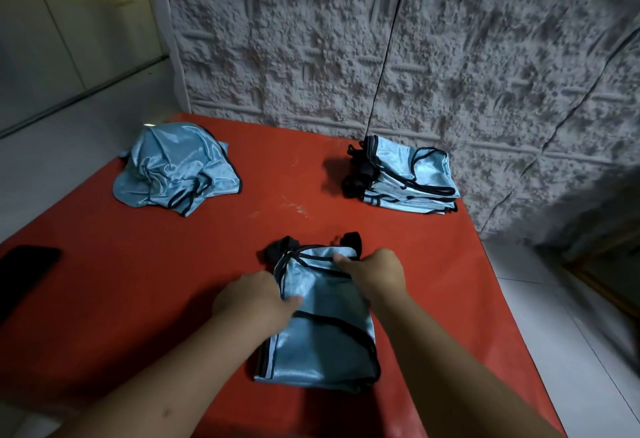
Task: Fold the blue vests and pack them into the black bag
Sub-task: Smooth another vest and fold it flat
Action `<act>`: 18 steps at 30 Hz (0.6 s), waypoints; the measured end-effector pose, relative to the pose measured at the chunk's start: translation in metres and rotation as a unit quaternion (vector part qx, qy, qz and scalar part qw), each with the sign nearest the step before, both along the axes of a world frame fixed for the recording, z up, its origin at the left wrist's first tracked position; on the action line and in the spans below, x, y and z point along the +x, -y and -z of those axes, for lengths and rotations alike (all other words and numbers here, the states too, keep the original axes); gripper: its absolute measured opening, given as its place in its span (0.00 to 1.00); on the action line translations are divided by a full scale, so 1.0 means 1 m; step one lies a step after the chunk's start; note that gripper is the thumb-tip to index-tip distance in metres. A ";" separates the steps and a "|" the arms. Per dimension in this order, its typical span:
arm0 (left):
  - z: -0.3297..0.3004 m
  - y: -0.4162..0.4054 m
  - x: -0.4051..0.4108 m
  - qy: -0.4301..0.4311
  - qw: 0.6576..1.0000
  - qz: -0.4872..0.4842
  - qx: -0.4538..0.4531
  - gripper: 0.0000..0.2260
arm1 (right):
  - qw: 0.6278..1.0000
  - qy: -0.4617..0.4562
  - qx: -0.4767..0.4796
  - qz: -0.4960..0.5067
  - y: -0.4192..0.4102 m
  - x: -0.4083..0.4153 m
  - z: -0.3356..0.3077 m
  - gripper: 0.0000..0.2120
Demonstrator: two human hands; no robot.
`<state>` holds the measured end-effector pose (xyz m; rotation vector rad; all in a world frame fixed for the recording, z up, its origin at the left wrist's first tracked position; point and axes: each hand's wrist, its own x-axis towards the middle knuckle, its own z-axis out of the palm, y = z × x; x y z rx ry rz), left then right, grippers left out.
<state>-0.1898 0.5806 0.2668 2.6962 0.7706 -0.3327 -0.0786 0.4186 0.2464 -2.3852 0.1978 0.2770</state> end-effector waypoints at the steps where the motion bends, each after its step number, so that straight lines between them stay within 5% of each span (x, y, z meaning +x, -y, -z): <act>1: 0.000 -0.003 -0.002 -0.033 0.999 0.014 -0.021 0.26 | 1.000 -0.008 0.014 -0.003 -0.003 -0.001 0.001 0.26; 5: 0.015 -0.009 -0.005 -0.076 0.993 0.056 -0.078 0.39 | 0.998 -0.020 0.054 0.012 -0.005 -0.003 0.007 0.21; 10: 0.010 -0.014 0.013 0.034 0.993 0.109 -0.007 0.05 | 0.987 -0.091 0.109 0.081 0.021 -0.018 -0.004 0.19; 14: 0.007 -0.018 0.029 0.157 0.975 0.077 0.133 0.10 | 0.960 -0.275 0.043 -0.038 0.059 -0.039 -0.023 0.19; 18: 0.001 -0.029 0.022 0.012 0.998 -0.036 0.059 0.24 | 0.986 -0.090 -0.120 -0.073 0.081 -0.036 -0.037 0.32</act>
